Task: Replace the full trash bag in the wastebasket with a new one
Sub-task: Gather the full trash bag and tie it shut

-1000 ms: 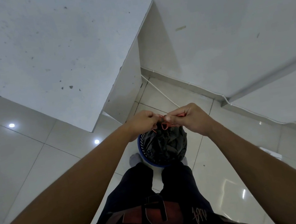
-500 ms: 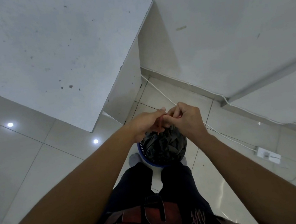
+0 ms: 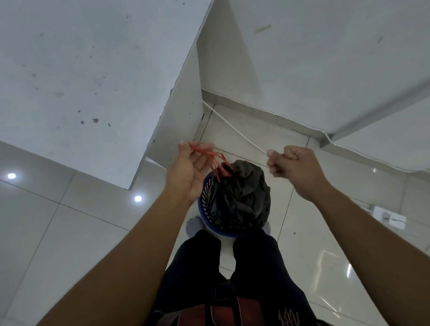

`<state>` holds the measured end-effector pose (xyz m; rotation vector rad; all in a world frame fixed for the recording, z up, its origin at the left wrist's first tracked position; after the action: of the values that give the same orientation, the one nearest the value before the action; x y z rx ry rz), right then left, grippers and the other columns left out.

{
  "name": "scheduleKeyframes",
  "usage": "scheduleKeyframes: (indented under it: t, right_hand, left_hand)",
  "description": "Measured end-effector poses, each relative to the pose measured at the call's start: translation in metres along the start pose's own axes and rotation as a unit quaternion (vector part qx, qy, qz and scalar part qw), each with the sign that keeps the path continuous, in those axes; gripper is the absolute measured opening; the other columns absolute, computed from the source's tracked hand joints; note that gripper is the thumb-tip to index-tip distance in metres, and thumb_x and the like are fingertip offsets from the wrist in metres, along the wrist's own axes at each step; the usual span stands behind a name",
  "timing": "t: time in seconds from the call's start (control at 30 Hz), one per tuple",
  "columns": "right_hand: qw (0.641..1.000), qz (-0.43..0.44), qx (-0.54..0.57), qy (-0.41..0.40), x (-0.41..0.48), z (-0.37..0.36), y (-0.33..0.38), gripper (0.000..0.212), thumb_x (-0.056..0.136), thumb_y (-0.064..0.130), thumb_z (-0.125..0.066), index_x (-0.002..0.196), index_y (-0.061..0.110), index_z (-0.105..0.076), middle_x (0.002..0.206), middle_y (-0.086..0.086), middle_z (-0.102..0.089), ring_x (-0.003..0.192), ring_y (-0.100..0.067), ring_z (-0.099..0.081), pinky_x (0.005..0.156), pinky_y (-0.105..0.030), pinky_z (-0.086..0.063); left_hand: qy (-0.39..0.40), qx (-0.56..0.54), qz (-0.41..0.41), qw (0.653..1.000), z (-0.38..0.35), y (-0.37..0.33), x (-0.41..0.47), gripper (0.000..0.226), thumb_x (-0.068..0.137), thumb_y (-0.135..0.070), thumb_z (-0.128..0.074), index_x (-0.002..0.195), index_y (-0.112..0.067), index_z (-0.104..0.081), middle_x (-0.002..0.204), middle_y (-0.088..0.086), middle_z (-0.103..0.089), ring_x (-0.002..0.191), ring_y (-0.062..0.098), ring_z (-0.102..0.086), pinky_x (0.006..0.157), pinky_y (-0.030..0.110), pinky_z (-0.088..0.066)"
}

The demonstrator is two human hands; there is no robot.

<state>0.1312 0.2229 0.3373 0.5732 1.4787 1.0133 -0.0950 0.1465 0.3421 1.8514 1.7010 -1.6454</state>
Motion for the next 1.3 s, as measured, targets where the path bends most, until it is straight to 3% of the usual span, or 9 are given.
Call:
scheduleKeyframes:
  t: [0.23, 0.4, 0.53, 0.67, 0.83, 0.93, 1.03, 1.17, 1.3]
  right_hand:
    - [0.993, -0.050, -0.082, 0.070, -0.009, -0.025, -0.015, 0.030, 0.081, 0.037, -0.077, 0.086, 0.016, -0.057, 0.085, 0.000, -0.072, 0.073, -0.016, -0.068, 0.067, -0.033, -0.054]
    - [0.982, 0.014, -0.137, 0.126, -0.021, -0.079, -0.007, 0.057, 0.078, 0.044, -0.078, 0.127, 0.026, -0.055, 0.115, 0.007, -0.068, 0.089, -0.005, -0.071, 0.079, -0.022, -0.056]
    - [0.995, 0.058, -0.072, 0.046, -0.019, -0.074, 0.013, 0.024, 0.097, 0.027, -0.059, 0.100, 0.006, -0.070, 0.084, -0.002, -0.072, 0.072, -0.004, -0.065, 0.066, -0.019, -0.050]
    - [0.992, -0.028, 0.096, 0.082, -0.014, -0.067, 0.007, 0.027, 0.102, 0.026, -0.049, 0.099, 0.007, -0.068, 0.106, -0.006, -0.073, 0.095, -0.021, -0.066, 0.079, -0.033, -0.050]
    - [0.894, -0.159, 0.417, 0.043, -0.008, -0.057, -0.020, 0.041, 0.100, 0.019, -0.046, 0.064, 0.010, -0.061, 0.078, -0.009, -0.071, 0.092, -0.028, -0.070, 0.098, -0.044, -0.051]
    - [0.839, -0.179, 0.510, -0.061, 0.006, -0.035, -0.051, 0.036, 0.096, 0.014, -0.047, 0.061, 0.016, -0.038, 0.053, 0.000, -0.037, 0.047, -0.015, -0.047, 0.070, -0.035, -0.060]
    - [0.890, -0.179, 0.404, -0.117, 0.024, 0.002, -0.078, 0.036, 0.092, 0.013, -0.051, 0.061, 0.019, -0.033, 0.051, 0.003, -0.027, 0.041, -0.012, -0.024, 0.042, -0.022, -0.032]
    - [0.994, -0.074, 0.042, -0.063, 0.045, 0.033, -0.083, 0.036, 0.090, 0.015, -0.065, 0.068, 0.018, -0.037, 0.057, -0.003, -0.053, 0.044, -0.012, -0.039, 0.047, -0.027, -0.033]
    - [0.949, 0.015, -0.306, 0.073, 0.046, 0.011, -0.095, 0.041, 0.083, 0.035, -0.075, 0.083, 0.018, -0.038, 0.083, 0.002, -0.074, 0.049, 0.001, -0.047, 0.055, -0.020, -0.041]
  left_hand:
    - [-0.027, -0.048, 0.018, 0.998, 0.003, 0.003, 0.009, 0.038, 0.104, -0.034, -0.031, 0.088, -0.009, -0.056, 0.078, 0.009, -0.067, 0.079, 0.019, -0.070, 0.073, 0.039, -0.061]
    - [-0.009, -0.040, 0.025, 0.999, -0.007, 0.009, 0.009, 0.037, 0.104, -0.035, -0.032, 0.093, -0.009, -0.055, 0.084, 0.010, -0.063, 0.080, 0.018, -0.070, 0.074, 0.036, -0.061]
    - [0.005, -0.044, 0.031, 0.999, -0.009, 0.009, 0.008, 0.035, 0.103, -0.035, -0.035, 0.094, -0.009, -0.056, 0.078, 0.007, -0.064, 0.077, 0.017, -0.070, 0.079, 0.038, -0.060]
    - [0.009, -0.042, 0.036, 0.998, -0.007, 0.012, 0.008, 0.035, 0.103, -0.035, -0.036, 0.092, -0.009, -0.056, 0.070, 0.005, -0.066, 0.074, 0.017, -0.070, 0.086, 0.037, -0.058]
    - [-0.044, -0.117, 0.047, 0.991, 0.004, 0.029, 0.012, 0.033, 0.105, -0.025, -0.034, 0.082, -0.008, -0.051, 0.053, 0.001, -0.049, 0.057, 0.015, -0.055, 0.073, 0.034, -0.059]
    - [-0.091, -0.147, 0.030, 0.984, 0.027, 0.034, 0.021, 0.029, 0.101, -0.011, -0.035, 0.073, -0.009, -0.045, 0.048, -0.002, -0.030, 0.045, 0.012, -0.031, 0.051, 0.029, -0.049]
    - [-0.122, 0.057, -0.060, 0.989, 0.056, 0.022, 0.032, 0.020, 0.090, -0.001, -0.036, 0.081, -0.010, -0.050, 0.050, -0.004, -0.032, 0.048, 0.012, -0.028, 0.046, 0.025, -0.032]
    - [-0.021, 0.477, -0.195, 0.857, 0.062, 0.018, 0.042, 0.021, 0.087, 0.002, -0.045, 0.097, -0.012, -0.057, 0.073, 0.000, -0.049, 0.053, 0.000, -0.041, 0.052, 0.010, -0.036]
    - [0.164, 0.676, -0.263, 0.669, 0.055, 0.068, 0.054, 0.026, 0.083, -0.019, -0.060, 0.105, -0.010, -0.071, 0.092, 0.005, -0.066, 0.076, 0.007, -0.057, 0.069, 0.014, -0.046]
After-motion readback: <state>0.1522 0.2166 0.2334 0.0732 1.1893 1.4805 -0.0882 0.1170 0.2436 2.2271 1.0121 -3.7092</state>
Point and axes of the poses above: each hand's wrist, its own x-axis towards the middle knuckle, its own z-axis out of the back of the hand, y = z × x, the point moved 7 cm from there along x, towards the middle knuckle
